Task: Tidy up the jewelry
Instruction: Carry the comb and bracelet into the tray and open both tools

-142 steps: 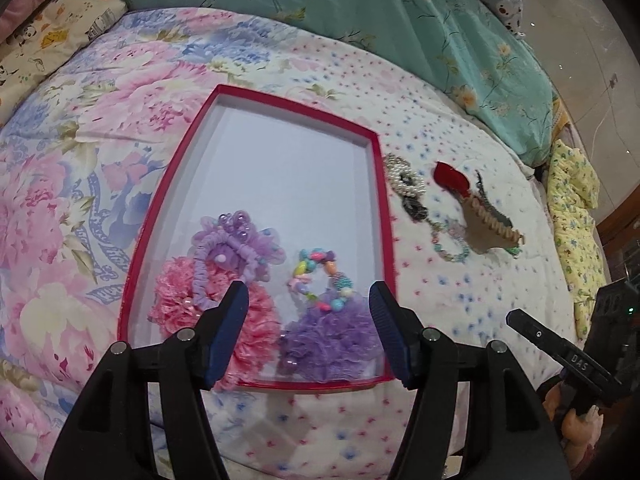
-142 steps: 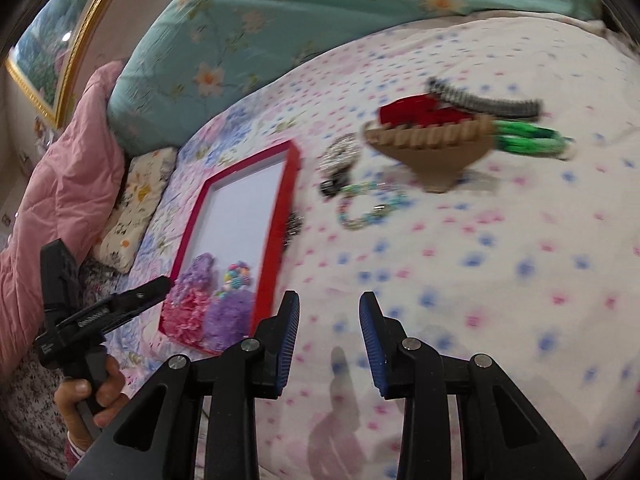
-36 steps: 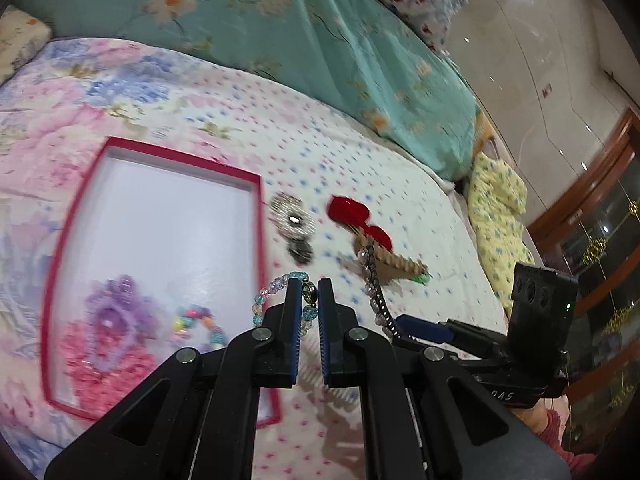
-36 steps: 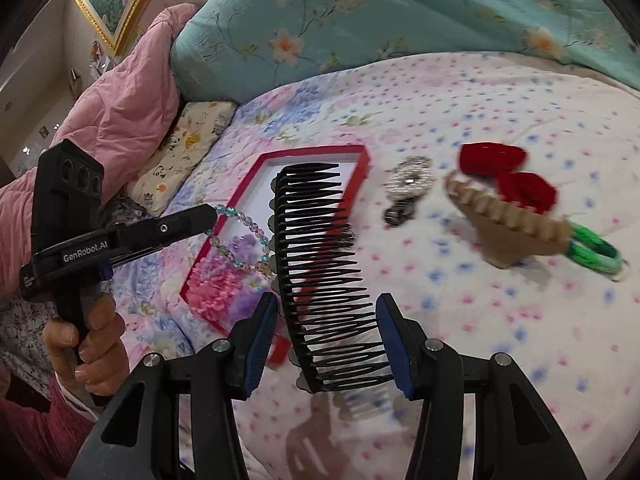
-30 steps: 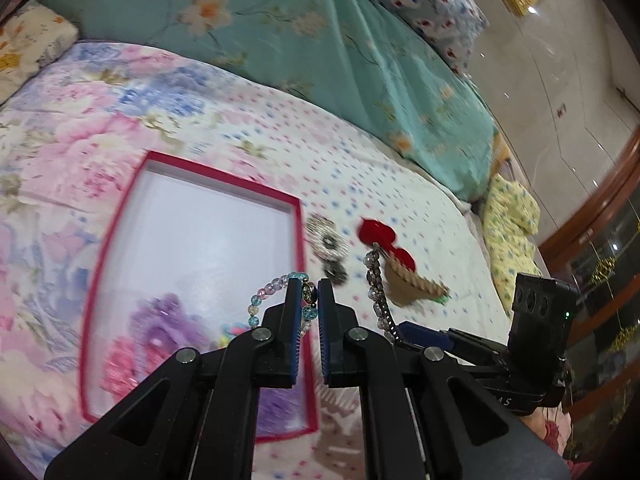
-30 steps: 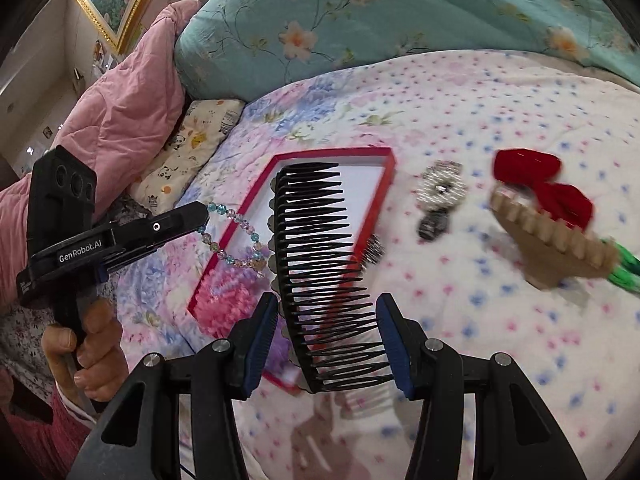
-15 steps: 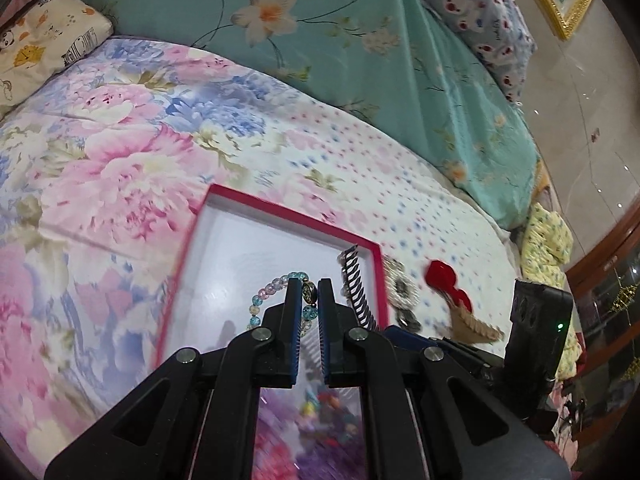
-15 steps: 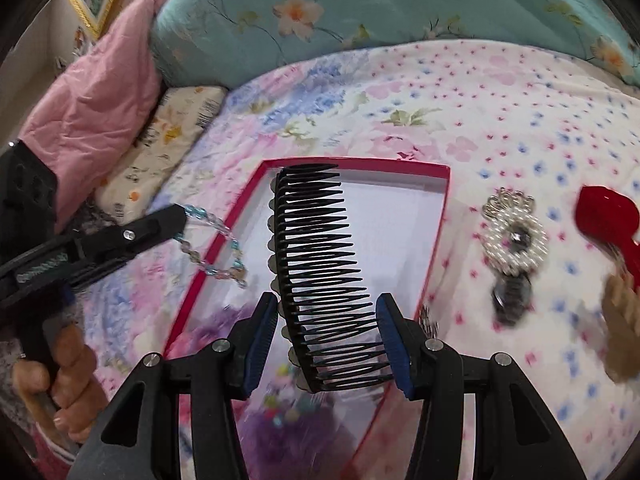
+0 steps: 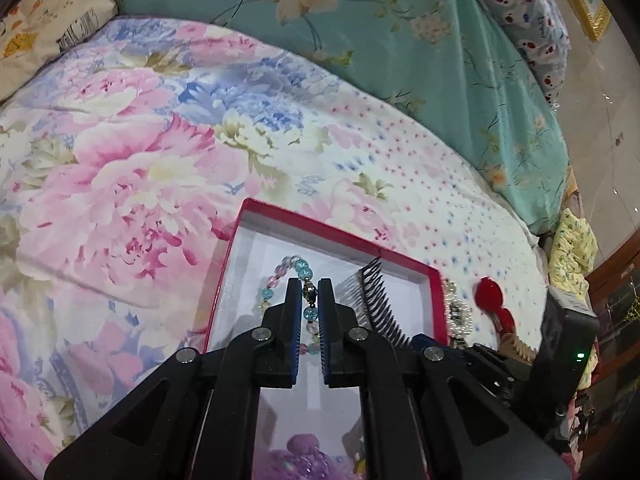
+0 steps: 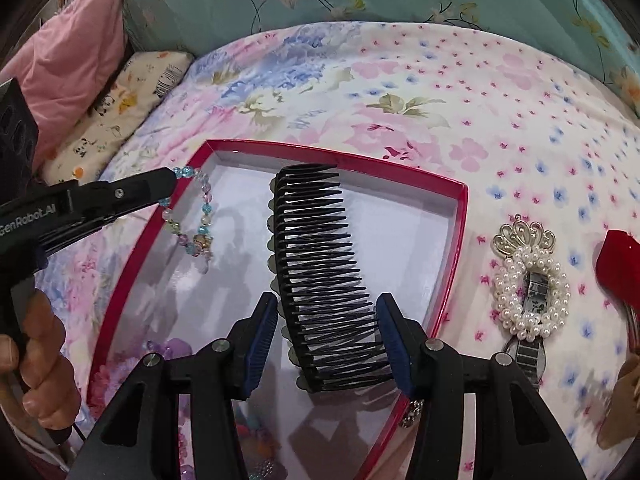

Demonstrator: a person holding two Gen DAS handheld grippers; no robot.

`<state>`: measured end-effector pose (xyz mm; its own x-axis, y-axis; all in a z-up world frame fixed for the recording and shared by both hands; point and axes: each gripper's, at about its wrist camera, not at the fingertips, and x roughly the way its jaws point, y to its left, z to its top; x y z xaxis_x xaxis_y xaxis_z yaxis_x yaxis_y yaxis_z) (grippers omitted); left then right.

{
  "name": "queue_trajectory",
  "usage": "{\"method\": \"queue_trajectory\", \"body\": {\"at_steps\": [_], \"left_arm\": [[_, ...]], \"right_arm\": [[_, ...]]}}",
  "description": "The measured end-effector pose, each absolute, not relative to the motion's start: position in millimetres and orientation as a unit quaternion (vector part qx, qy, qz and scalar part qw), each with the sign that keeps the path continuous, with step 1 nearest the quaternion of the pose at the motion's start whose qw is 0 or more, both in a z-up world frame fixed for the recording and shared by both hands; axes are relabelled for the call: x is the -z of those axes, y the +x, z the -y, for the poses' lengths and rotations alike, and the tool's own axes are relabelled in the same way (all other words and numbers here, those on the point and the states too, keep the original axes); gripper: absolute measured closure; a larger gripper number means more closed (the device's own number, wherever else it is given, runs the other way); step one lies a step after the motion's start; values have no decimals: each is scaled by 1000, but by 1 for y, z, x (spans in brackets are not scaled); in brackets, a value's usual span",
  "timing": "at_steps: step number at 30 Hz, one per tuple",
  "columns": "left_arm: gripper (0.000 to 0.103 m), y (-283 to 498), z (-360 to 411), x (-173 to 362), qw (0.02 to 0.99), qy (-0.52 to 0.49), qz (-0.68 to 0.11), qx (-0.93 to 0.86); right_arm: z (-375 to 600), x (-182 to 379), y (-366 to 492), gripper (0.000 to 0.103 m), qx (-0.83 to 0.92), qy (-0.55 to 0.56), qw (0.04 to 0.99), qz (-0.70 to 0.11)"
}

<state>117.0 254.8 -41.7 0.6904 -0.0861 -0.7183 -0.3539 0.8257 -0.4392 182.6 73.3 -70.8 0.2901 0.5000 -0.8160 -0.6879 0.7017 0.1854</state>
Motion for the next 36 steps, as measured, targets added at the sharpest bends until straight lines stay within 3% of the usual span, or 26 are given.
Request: {"method": "queue_trajectory", "body": {"at_steps": [29, 36], "left_arm": [[97, 126, -245, 60, 856, -276, -429, -85], [81, 115, -243, 47, 858, -285, -419, -85]], "right_arm": [[-75, 70, 184, 47, -383, -103, 793, -463], [-68, 61, 179, 47, -388, -93, 791, -463]]}}
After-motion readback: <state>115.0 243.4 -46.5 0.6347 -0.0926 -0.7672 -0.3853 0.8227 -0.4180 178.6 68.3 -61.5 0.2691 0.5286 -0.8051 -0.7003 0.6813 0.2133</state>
